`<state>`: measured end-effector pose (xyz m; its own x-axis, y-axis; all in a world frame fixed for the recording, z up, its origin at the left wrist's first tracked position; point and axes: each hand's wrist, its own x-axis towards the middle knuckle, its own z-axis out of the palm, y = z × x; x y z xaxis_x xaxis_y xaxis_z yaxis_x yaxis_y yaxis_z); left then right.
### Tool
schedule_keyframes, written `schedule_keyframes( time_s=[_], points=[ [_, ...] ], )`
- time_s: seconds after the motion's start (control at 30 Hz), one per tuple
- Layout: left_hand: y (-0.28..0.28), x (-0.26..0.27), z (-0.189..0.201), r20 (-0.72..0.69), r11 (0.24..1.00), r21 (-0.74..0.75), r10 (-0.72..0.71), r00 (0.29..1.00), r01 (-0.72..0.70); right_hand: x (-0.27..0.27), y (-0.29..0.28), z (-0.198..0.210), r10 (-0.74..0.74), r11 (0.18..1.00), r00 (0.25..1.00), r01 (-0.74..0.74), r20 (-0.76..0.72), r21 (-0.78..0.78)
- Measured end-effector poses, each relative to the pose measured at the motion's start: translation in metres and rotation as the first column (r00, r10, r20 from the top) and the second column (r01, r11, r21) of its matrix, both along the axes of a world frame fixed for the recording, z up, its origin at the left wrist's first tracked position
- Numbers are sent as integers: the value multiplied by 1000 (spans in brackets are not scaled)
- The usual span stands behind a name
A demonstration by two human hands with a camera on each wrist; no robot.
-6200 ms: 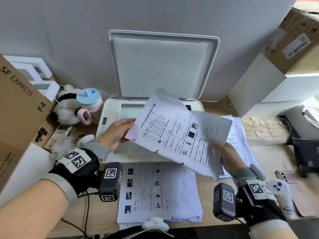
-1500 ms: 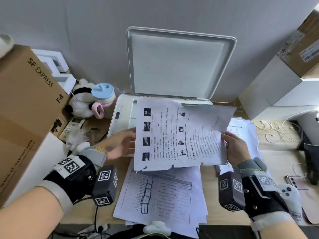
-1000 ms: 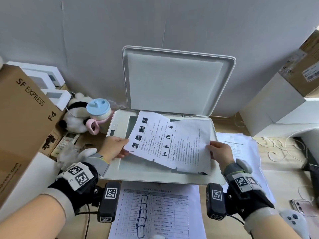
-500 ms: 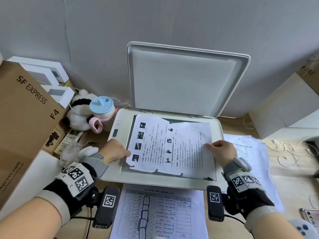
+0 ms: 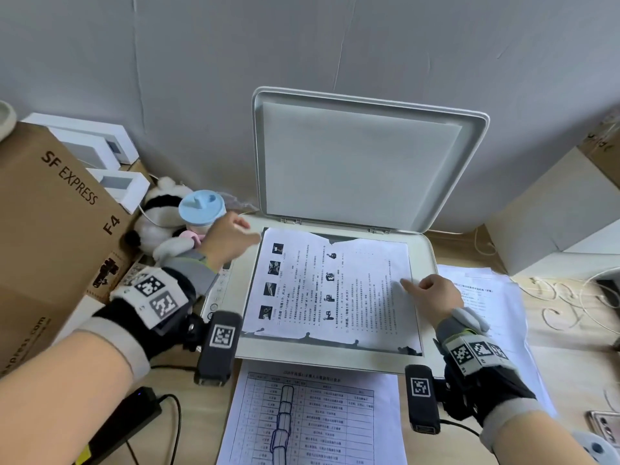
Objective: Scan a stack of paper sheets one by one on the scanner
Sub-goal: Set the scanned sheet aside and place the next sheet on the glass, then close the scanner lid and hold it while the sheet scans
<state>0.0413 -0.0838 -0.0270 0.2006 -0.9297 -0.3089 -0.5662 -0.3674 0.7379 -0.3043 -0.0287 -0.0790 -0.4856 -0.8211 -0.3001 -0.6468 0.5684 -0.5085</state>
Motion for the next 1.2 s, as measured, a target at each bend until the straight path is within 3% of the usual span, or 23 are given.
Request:
schedule_keyframes(
  time_s=[0.13, 0.23, 0.33, 0.53, 0.6, 0.67, 0.77, 0.87, 0.97, 1.07, 1.2],
  points=[
    [-44, -8, 36, -289, 963, -224, 79, 954, -147, -6, 1, -5, -26, 996, 997, 32, 74, -77],
    [-66, -18, 66, -370, 953, -273, 20, 929, -129, -13, 5, -4, -68, 985, 975, 100, 212, -144],
    [-72, -22, 84, -487, 957, -222, 58, 871, -188, -18, 11, 6, -108, 965, 907, 195, 407, -178],
    [-35, -7, 81, -662, 909, -74, 262, 702, -409, -34, 23, 26, -124, 934, 649, 332, 751, -133],
    [-17, 0, 72, -677, 924, -14, 272, 684, -382, -41, 27, 28, -95, 941, 593, 315, 800, -122],
    [1, 5, 64, -645, 949, 40, 263, 718, -312, -46, 31, 30, -70, 951, 570, 286, 819, -117],
    [23, 6, 45, -495, 971, 112, 237, 836, -209, -51, 37, 31, -57, 946, 553, 297, 831, -132],
    [36, 8, 23, -457, 956, 171, 291, 841, -238, -51, 44, 30, -78, 958, 572, 271, 817, -98],
    [46, 9, 10, -425, 948, 204, 309, 851, -243, -50, 52, 25, -72, 986, 675, 159, 734, -50],
    [52, 11, -3, -403, 955, 225, 271, 874, -193, -47, 59, 22, -77, 986, 749, 156, 658, -61],
    [53, 23, -24, -328, 967, 102, 253, 910, -232, -47, 63, 21, -112, 989, 771, 145, 626, -2]
  ],
)
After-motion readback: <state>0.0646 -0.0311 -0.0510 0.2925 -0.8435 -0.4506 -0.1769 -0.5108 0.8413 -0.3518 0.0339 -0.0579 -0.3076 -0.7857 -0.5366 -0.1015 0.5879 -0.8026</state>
